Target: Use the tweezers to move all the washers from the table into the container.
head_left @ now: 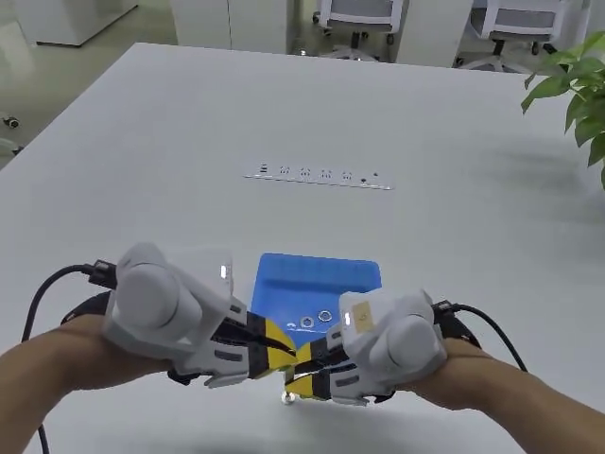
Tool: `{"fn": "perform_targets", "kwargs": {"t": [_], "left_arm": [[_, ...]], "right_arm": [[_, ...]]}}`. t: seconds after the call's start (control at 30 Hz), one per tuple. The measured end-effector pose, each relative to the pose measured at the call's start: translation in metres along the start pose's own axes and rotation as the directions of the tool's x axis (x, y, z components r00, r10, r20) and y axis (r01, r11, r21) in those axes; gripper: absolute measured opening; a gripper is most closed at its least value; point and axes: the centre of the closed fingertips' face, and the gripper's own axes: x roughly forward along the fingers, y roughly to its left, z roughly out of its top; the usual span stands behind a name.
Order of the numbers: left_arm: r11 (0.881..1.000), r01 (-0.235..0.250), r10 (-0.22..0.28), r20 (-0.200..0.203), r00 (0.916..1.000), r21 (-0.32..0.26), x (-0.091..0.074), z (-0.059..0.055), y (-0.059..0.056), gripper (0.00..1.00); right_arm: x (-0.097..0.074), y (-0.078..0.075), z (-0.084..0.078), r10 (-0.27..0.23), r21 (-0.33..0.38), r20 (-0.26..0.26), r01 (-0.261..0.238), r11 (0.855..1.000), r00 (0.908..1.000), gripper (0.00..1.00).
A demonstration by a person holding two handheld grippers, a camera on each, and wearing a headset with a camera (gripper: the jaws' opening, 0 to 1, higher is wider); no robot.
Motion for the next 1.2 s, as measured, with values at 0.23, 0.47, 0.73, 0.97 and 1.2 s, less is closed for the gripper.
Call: {"fn": "perform_targets", "kwargs": {"t": [0.23, 0.47, 0.73, 0.97, 1.2], "left_arm": [[1.0, -0.003, 0.003, 0.007, 1.0, -0.013, -0.002, 0.0, -0.001, 0.12], [0.999, -0.014, 0.015, 0.04, 0.9991, -0.034, -0.007, 0.003, 0.001, 0.23], [0.996, -0.029, 0.037, 0.089, 0.9954, -0.086, -0.013, 0.002, -0.002, 0.48], [0.989, -0.052, 0.067, 0.105, 0.9922, -0.138, -0.017, -0.004, 0.0, 0.67], [0.982, -0.085, 0.11, 0.146, 0.9831, -0.172, -0.025, -0.002, 0.006, 0.82]], "right_arm": [[-0.003, 0.0, 0.002, -0.002, 0.018, -0.008, 0.002, 1.0, 1.0, 0.08], [-0.008, 0.0, 0.005, -0.003, 0.029, -0.005, 0.003, 1.0, 1.0, 0.08], [-0.014, -0.002, 0.013, -0.009, 0.03, 0.007, 0.009, 1.0, 0.9999, 0.08], [-0.023, -0.006, 0.021, -0.018, 0.033, 0.025, 0.017, 0.999, 0.9995, 0.08], [-0.033, -0.01, 0.028, -0.027, 0.037, 0.033, 0.026, 0.999, 0.9991, 0.08]]}}
